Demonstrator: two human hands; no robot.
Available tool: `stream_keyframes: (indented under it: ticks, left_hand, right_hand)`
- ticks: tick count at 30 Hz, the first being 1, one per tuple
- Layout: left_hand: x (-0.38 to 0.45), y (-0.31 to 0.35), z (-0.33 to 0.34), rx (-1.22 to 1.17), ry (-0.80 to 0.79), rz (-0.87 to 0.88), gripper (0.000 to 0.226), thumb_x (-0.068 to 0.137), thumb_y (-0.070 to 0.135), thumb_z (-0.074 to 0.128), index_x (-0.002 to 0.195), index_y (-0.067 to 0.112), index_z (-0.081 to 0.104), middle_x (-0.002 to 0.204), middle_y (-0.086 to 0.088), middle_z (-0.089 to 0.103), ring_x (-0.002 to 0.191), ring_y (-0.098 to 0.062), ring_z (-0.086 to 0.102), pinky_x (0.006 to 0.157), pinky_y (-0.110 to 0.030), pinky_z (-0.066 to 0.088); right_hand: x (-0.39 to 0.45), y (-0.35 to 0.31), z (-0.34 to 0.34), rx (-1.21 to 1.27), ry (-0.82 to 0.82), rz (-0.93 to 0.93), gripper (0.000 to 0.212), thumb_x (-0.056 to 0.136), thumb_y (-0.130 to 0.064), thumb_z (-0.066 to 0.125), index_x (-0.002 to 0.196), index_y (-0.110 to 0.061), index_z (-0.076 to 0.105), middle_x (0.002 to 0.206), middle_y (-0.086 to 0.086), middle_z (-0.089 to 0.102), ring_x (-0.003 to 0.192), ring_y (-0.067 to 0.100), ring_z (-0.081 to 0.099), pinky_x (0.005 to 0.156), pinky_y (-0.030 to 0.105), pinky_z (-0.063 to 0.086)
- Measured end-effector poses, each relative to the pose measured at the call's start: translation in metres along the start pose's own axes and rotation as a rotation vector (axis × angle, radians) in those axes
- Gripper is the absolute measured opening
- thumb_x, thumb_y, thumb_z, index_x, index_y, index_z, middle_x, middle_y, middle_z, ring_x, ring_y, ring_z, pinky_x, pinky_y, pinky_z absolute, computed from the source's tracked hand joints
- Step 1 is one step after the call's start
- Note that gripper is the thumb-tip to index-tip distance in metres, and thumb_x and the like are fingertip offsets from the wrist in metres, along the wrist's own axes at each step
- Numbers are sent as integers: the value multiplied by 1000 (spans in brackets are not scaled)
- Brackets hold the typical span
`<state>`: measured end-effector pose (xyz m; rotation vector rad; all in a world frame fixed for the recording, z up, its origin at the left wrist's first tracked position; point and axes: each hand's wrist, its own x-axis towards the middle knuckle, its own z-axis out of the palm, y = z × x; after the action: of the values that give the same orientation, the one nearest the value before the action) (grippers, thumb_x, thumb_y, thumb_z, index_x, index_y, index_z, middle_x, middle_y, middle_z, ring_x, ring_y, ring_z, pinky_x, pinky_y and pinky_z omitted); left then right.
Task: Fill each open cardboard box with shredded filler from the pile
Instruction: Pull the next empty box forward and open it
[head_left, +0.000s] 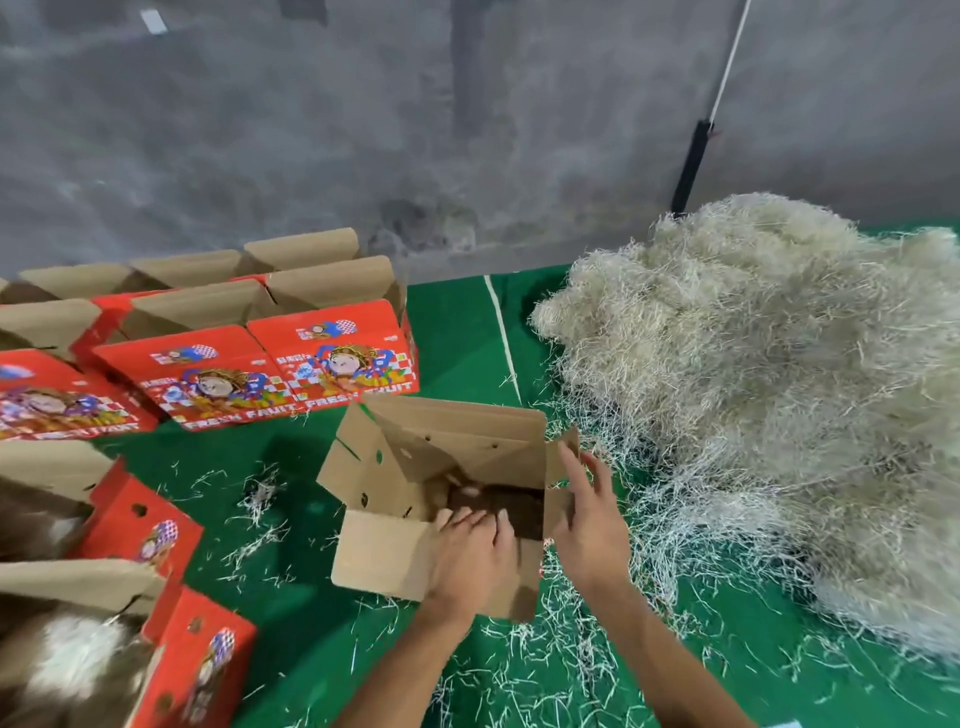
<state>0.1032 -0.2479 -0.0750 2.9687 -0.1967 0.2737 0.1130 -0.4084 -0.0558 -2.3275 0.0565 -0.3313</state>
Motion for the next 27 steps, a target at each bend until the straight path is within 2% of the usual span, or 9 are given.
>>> stream_keyframes:
  ticks: [3, 5, 10, 12, 16, 20, 23, 26, 27]
  left_hand:
    - [6, -4, 13, 55, 92, 16, 56, 101, 29, 29, 63, 18, 69, 66, 6, 69, 64, -15, 59, 74, -36, 42]
    - [14, -6, 17, 59, 164, 53, 55, 100, 26, 36, 58, 16, 69, 59, 4, 68, 54, -15, 59, 67, -32, 45]
    - [23, -12, 21, 116, 182, 122, 58, 101, 28, 38, 52, 17, 67, 51, 3, 65, 47, -14, 61, 60, -29, 47]
    - [21, -13, 24, 114, 208, 120, 59, 100, 27, 38, 50, 16, 66, 51, 2, 65, 48, -16, 61, 61, -30, 46]
    - [12, -11, 29, 63, 196, 17, 57, 99, 26, 40, 49, 14, 65, 55, -3, 67, 59, -21, 65, 66, -35, 47]
    - [8, -8, 18, 13, 66, -58, 55, 100, 28, 36, 59, 15, 70, 67, -2, 73, 78, -20, 69, 78, -37, 48]
    - [9, -4, 4, -80, 1, -72, 46, 99, 30, 42, 67, 17, 72, 72, 2, 73, 80, -20, 65, 81, -38, 45]
    - [14, 1, 0, -218, -34, -67, 13, 91, 26, 56, 93, 24, 69, 92, 4, 71, 96, -22, 62, 86, -40, 46]
    - [18, 4, -4, -263, -45, -76, 20, 85, 22, 62, 105, 25, 64, 102, 4, 69, 103, -22, 61, 90, -39, 46]
  right_hand:
    - [-2, 9, 6, -232, -121, 65, 51, 103, -51, 20, 153, -40, 22, 166, 5, 13, 142, 33, 38, 109, 53, 44]
    - [-4, 14, 11, -260, -192, 162, 55, 100, -62, 20, 152, -46, 15, 167, 3, 5, 151, 36, 18, 118, 59, 26]
    - [3, -1, 41, -117, -276, 479, 69, 94, -67, 39, 154, -46, 12, 167, 5, 5, 150, 38, 13, 118, 60, 22]
    - [3, -9, 53, 109, -229, 532, 58, 100, -46, 43, 153, -45, 21, 153, 7, 39, 138, 35, 39, 116, 51, 34]
    - [7, -14, 63, 563, -200, 703, 47, 91, -22, 44, 120, -54, 62, 109, -3, 73, 107, 22, 66, 103, 45, 50]
    - [13, -11, 68, 563, -278, 693, 50, 88, -18, 43, 89, -63, 65, 95, -11, 74, 99, 19, 65, 91, 36, 53]
    - [12, -17, 66, 519, -254, 651, 46, 93, -15, 44, 93, -55, 67, 89, -19, 74, 92, 8, 65, 76, 22, 49]
    - [9, -28, 51, 466, -246, 567, 32, 98, -29, 52, 124, -44, 62, 113, -13, 71, 103, 9, 65, 95, 28, 49]
    - [12, -30, 42, 424, -242, 519, 33, 98, -36, 53, 129, -46, 60, 116, -16, 68, 105, 8, 64, 97, 29, 48]
